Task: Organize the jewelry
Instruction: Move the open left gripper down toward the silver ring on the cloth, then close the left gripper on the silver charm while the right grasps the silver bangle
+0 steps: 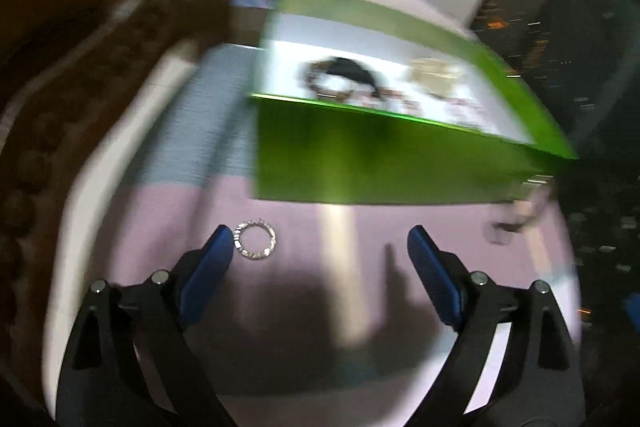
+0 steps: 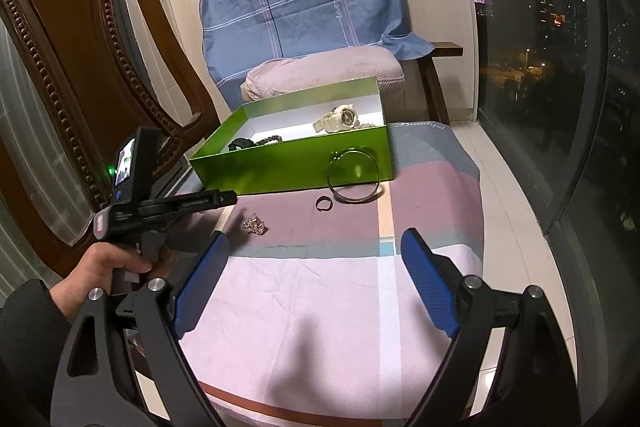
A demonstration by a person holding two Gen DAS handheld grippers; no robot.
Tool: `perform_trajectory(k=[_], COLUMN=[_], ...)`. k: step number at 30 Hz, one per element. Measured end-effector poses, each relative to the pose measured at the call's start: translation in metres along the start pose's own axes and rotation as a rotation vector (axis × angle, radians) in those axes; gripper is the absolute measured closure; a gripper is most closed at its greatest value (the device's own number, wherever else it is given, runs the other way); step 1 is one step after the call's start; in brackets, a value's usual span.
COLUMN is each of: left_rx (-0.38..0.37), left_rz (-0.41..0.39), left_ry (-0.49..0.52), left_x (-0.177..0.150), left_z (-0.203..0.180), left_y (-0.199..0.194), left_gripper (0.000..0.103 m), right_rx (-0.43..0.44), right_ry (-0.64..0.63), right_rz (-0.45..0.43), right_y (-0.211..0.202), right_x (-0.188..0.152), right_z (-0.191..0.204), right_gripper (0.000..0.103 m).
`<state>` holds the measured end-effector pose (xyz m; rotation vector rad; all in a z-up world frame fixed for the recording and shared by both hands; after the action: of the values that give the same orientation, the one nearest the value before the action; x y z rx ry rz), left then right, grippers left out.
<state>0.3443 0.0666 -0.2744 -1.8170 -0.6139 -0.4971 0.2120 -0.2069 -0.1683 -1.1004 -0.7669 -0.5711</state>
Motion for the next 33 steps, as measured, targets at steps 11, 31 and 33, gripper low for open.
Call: perform_trajectory(k=[11, 31, 33], left_rx=[-0.063, -0.339, -0.284], left_rz=[-0.103, 0.026, -0.009], left_ry=[0.143, 0.172, 0.176], left_x=[-0.001, -0.009, -0.011], left_z=[-0.034, -0.066, -0.067], left_y=[-0.036, -0.019, -0.037], left_gripper=[0.010, 0.009, 0.009], right_rx=[0.006, 0.005, 0.001], right_ry=[-0.019, -0.033, -0.035], right_rz=[0.014, 0.028, 0.024], right_y=[0.003, 0.007, 0.007], right_x=[-0.001, 0.000, 0.002], right_z=[0.005, 0.010, 0.009], right_gripper=[0.017, 0.017, 0.017])
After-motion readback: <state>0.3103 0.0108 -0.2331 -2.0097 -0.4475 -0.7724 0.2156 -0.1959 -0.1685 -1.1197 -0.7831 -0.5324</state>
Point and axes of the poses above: each gripper's, at about its wrist camera, not at the fingertips, and y roughly the way its jaws point, z to its left, x to its top, the point moved 3 cm from there along y, roughly the way its jaws point, and after that the axes turned 2 degrees about y, right-handed, at the moved point
